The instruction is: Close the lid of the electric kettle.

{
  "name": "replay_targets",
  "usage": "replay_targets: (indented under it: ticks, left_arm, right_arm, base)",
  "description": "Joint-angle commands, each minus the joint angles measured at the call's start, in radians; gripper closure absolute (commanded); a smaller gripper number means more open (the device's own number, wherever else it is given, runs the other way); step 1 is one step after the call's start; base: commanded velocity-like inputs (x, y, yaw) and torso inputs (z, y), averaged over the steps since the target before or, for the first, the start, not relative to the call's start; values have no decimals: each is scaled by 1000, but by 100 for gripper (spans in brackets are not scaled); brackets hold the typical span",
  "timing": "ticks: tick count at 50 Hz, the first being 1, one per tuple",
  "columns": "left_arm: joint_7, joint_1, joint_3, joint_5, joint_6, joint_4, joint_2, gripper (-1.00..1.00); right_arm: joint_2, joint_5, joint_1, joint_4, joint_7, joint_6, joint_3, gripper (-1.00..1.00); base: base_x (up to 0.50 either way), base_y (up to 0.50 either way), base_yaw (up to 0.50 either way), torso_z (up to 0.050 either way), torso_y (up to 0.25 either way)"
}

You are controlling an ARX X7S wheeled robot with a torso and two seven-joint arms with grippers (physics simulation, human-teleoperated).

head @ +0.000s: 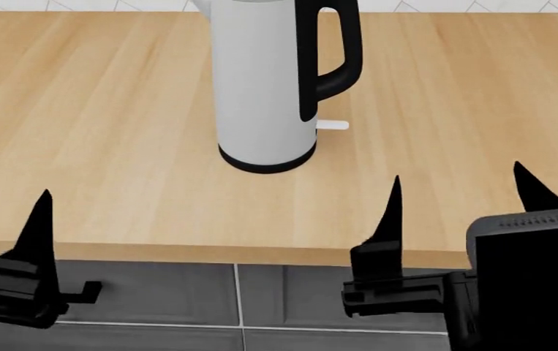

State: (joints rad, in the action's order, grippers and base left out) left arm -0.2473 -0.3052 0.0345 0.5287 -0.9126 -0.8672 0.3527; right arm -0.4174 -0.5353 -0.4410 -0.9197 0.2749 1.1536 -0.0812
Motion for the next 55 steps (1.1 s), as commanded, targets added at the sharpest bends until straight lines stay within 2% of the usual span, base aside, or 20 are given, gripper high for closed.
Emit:
replay_targets:
  ticks: [1, 2, 3, 4, 7, 19, 55]
  left_arm:
    - [-62, -341, 169, 310, -393, -48, 9, -100]
    - [-76, -491, 194, 357, -543, -58, -6, -100]
    - [-82, -629, 201, 367, -634, -60, -7, -100]
    - [-86, -629, 203, 373, -633, -59, -6, -100]
    - [-98, -627, 207, 390, -632, -59, -2, -100]
    - [-119, -596, 186, 404, -589, -48, 19, -100]
    - [-159, -555, 141, 433, -511, -22, 61, -100]
  right_arm:
    - [-141, -458, -413, 29, 253, 416, -110, -100]
    - [-161, -608, -563, 78, 403, 415, -107, -100]
    - [-170, -758, -590, 91, 484, 411, -103, -100]
    - [-177, -828, -594, 96, 508, 405, -98, -100]
    - [-191, -859, -598, 102, 537, 389, -80, -100]
    - [-222, -843, -592, 109, 540, 348, -15, -100]
    - [-268, -833, -603, 122, 544, 280, 64, -100]
  base:
    - [0, 0, 0, 0, 0]
    - [0, 0, 0, 0, 0]
    - [0, 0, 0, 0, 0]
    - [0, 0, 0, 0, 0]
    - [0, 0, 0, 0, 0]
    - [0, 0, 0, 0, 0]
    - [372, 0, 0, 0, 0]
